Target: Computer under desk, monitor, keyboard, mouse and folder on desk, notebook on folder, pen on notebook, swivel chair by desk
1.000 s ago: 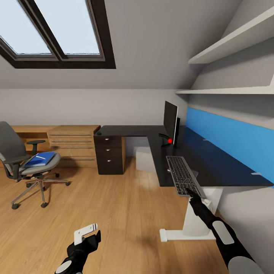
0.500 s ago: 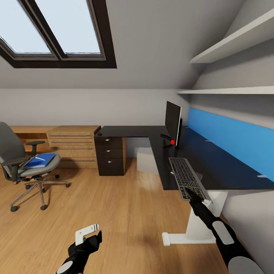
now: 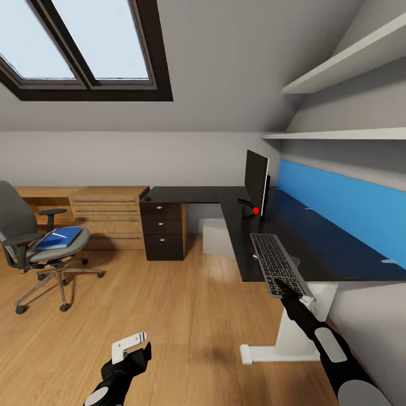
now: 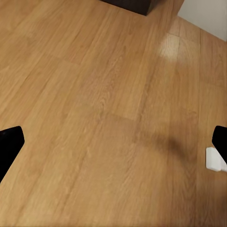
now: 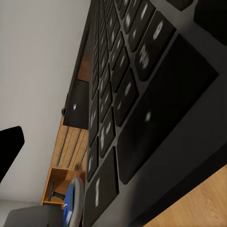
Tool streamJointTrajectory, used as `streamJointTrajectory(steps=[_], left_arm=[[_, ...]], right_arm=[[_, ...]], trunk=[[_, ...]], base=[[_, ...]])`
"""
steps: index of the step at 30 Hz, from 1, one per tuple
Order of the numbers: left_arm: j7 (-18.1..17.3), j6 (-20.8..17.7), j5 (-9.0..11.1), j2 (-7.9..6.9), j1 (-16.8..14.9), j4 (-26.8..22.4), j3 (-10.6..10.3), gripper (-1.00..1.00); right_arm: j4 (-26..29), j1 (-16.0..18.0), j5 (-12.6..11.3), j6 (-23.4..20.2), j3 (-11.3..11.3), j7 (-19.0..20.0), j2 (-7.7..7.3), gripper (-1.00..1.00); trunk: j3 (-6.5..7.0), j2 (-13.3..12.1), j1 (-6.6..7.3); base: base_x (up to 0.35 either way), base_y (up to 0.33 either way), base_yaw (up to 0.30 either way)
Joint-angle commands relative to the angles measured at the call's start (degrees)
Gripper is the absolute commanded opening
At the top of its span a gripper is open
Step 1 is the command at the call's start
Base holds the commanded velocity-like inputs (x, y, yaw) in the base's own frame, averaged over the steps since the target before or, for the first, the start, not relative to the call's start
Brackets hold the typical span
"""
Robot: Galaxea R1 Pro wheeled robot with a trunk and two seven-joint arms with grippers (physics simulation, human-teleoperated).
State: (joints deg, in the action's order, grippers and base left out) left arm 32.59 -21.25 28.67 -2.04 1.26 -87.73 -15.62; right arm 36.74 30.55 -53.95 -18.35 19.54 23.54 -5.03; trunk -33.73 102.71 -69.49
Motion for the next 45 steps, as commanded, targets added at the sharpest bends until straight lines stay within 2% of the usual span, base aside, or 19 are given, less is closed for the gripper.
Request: streamJointTrajectory(steps=[1,7,11,25,26,36,45], left_arm=[[0.5,-0.1,0.4,-0.04,0.0,-0.1,-0.1,1.0],[0.5,-0.1,0.4,0.01,0.0,0.1,-0.1,1.0],[0.5,-0.1,0.4,0.02,0.0,0.1,-0.1,1.0],[0.5,0.0,0.3,0.02,0.0,0.1,-0.1,1.0],[0.5,0.0,0.3,0.02,0.0,0.1,-0.1,1.0],[0.5,0.1,0.3,0.02,0.0,0.1,-0.5,1.0],[0.5,0.1,0.3,0.02,0.0,0.1,-0.6,1.0]], right_arm=[[0.0,0.0,-0.4,-0.5,0.2,0.1,0.02,1.0],[0.0,0.0,-0.4,-0.6,1.9,0.1,-0.04,1.0],[-0.1,0.0,-0.4,-0.6,4.5,0.0,-0.06,1.0],[-1.1,0.0,-0.4,-0.6,5.1,0.0,-0.06,1.0],[-1.1,0.0,-0.4,-0.6,5.1,0.0,-0.06,-1.0],[-1.1,0.0,-0.3,-0.6,5.1,0.0,-0.02,-1.0],[-0.6,0.0,-0.2,-0.6,4.8,0.1,0.16,-1.0]], trunk=[[-0.05,0.0,0.0],[-0.05,0.0,0.0],[-0.05,0.0,0.0],[-0.05,0.0,0.0],[-0.05,0.0,0.0],[-0.05,0.0,0.0],[1.57,-3.6,1.98]], base=[[0.0,0.0,0.0],[0.0,0.0,0.0],[0.0,0.0,0.0],[0.0,0.0,0.0],[0.0,0.0,0.0],[0.0,0.0,0.0],[0.0,0.0,0.0]])
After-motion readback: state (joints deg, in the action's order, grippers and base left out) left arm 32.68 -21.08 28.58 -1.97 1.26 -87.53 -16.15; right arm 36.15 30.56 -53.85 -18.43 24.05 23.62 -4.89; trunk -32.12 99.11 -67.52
